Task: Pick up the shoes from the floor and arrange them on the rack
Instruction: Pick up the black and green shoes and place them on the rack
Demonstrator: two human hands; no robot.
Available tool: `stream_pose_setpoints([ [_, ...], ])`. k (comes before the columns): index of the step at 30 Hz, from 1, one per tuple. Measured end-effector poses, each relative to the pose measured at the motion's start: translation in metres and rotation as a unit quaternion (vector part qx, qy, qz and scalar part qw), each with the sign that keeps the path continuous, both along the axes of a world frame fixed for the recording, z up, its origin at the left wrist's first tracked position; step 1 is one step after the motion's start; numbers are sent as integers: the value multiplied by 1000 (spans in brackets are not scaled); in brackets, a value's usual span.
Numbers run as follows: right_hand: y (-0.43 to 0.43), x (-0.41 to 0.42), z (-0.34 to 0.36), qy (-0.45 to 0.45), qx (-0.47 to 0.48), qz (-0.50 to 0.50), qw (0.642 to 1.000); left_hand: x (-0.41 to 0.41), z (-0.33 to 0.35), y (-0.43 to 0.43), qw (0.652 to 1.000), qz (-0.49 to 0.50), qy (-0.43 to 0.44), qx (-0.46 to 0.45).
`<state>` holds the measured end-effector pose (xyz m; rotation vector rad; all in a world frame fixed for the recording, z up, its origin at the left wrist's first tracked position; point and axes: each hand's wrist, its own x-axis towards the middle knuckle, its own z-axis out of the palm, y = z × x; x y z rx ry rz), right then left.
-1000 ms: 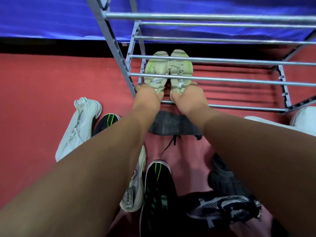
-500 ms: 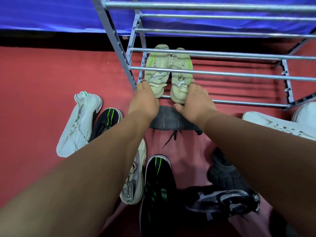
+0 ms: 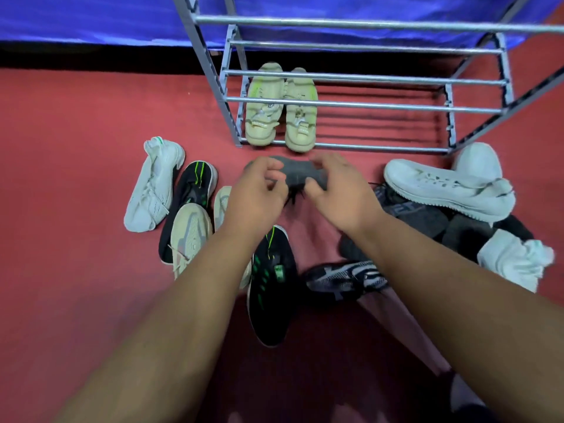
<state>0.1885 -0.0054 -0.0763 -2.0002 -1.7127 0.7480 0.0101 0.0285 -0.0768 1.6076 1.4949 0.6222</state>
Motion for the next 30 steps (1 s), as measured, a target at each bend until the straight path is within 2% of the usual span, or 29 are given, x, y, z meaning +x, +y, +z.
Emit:
stream_pose_setpoints([
  [3, -43, -4, 33, 22, 29, -7, 999, -2, 22, -41, 997, -64, 20, 34],
  [7, -103, 1, 68, 17, 31, 28, 999, -11, 49, -85, 966, -220, 98, 92],
  [12, -171, 21, 104, -36, 11, 40, 998, -13, 84, -123, 951, -263, 134, 87],
  [16, -220, 37, 133, -78, -4, 58, 995, -6, 123, -145, 915, -348, 178, 97],
  [22, -237, 39, 133, -100, -58, 72, 991, -14, 122, -166, 895, -360, 259, 54],
  [30, -198, 24, 86, -50, -108, 22, 993, -16, 70, -142, 904, -320, 282, -10],
])
